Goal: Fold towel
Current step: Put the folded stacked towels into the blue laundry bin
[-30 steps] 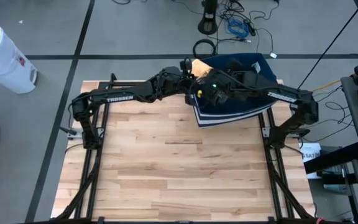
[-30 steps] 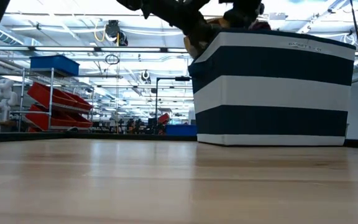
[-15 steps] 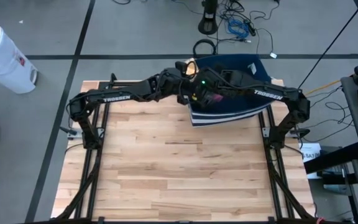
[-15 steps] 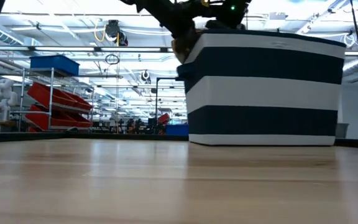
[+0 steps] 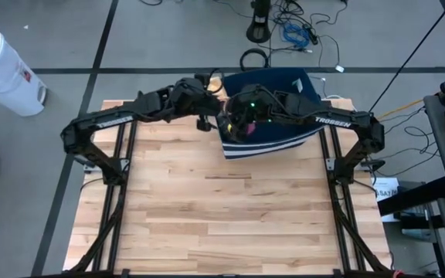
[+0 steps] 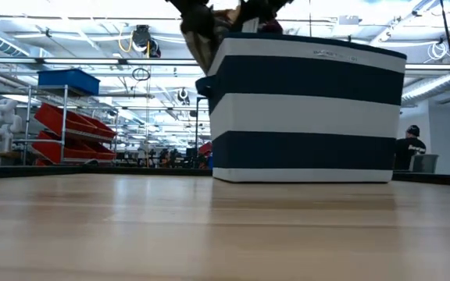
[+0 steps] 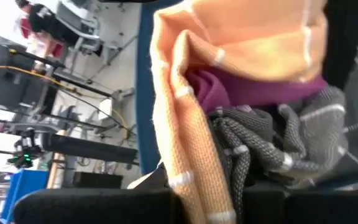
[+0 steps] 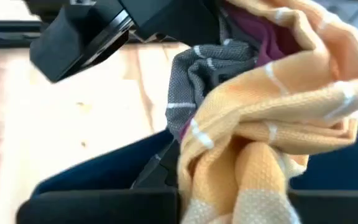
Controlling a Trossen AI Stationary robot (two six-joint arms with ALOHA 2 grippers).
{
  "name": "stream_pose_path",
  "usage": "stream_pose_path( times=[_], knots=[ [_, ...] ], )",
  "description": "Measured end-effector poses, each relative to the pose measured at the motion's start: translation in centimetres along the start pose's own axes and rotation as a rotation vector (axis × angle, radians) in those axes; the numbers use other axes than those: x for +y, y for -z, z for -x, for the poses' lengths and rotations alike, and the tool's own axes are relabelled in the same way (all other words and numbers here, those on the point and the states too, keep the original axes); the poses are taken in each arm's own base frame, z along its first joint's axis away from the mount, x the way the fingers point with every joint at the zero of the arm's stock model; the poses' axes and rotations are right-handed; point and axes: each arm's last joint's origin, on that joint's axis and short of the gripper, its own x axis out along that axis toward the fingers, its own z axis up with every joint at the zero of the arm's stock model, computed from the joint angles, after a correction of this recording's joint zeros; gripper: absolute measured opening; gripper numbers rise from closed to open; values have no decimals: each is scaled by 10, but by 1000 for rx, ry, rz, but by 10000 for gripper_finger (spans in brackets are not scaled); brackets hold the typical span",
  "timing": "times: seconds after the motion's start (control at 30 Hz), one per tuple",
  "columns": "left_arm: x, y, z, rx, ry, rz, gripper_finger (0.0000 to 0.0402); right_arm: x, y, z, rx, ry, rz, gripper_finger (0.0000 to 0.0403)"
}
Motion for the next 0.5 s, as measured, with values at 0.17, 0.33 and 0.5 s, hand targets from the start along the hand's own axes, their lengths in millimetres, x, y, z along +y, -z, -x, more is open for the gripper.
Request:
stream_pose_path(
  times=[0.17, 0.33, 0.5],
  knots=[
    [-7, 3, 20, 53, 80, 12, 38, 15, -6, -4, -59, -71, 21, 32],
    [-13, 5, 34, 112, 113, -16, 38, 32, -8, -24, -78, -94, 20, 32],
    [-16, 6, 49, 148, 122, -42, 38, 50, -13, -44, -158, -147, 18, 32]
  ],
)
